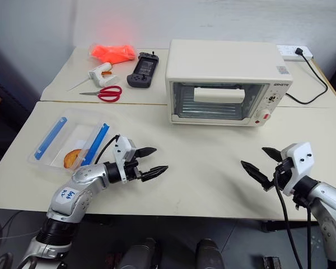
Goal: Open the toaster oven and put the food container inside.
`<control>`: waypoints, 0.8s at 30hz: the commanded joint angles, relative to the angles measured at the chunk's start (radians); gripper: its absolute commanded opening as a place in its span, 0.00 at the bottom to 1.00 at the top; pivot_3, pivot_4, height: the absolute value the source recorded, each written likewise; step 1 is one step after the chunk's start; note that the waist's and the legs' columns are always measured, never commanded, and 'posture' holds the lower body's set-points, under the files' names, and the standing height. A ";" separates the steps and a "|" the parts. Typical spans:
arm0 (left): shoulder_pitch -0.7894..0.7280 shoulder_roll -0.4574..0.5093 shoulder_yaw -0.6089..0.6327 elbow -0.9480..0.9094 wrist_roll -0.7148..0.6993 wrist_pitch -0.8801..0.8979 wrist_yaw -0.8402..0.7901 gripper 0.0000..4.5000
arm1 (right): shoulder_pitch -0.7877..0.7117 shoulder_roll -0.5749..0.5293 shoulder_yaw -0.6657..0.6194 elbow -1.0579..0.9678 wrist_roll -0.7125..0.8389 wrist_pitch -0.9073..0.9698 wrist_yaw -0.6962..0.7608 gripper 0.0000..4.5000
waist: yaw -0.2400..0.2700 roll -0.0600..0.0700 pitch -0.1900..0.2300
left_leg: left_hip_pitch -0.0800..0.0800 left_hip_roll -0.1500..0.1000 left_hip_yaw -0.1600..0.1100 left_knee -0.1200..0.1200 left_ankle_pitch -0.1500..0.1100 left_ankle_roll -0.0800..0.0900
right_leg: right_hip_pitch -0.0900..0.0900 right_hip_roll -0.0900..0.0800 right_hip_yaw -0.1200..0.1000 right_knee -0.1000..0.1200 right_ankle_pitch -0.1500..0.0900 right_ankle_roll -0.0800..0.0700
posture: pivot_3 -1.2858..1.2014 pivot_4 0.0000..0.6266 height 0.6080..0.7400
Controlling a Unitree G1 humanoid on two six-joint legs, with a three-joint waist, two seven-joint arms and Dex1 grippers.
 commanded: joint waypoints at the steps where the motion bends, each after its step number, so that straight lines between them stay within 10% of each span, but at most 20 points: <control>1: -0.013 -0.009 0.003 0.000 0.013 -0.021 0.005 1.00 | -0.009 0.003 -0.013 -0.022 -0.002 -0.027 -0.005 0.99 | 0.000 0.000 0.000 | 0.000 0.000 0.000 0.000 0.000 0.000 | 0.000 0.000 0.000 0.000 0.000 0.000 | 0.52 0.24 1.00; 24: -0.045 -0.053 0.053 -0.034 -0.078 0.056 0.001 1.00 | -0.029 -0.016 -0.002 -0.027 0.009 0.000 0.000 0.99 | 0.000 0.000 0.000 | 0.000 0.000 0.000 0.001 0.000 0.000 | 0.000 0.000 0.000 0.001 0.000 0.000 | 0.52 0.24 1.00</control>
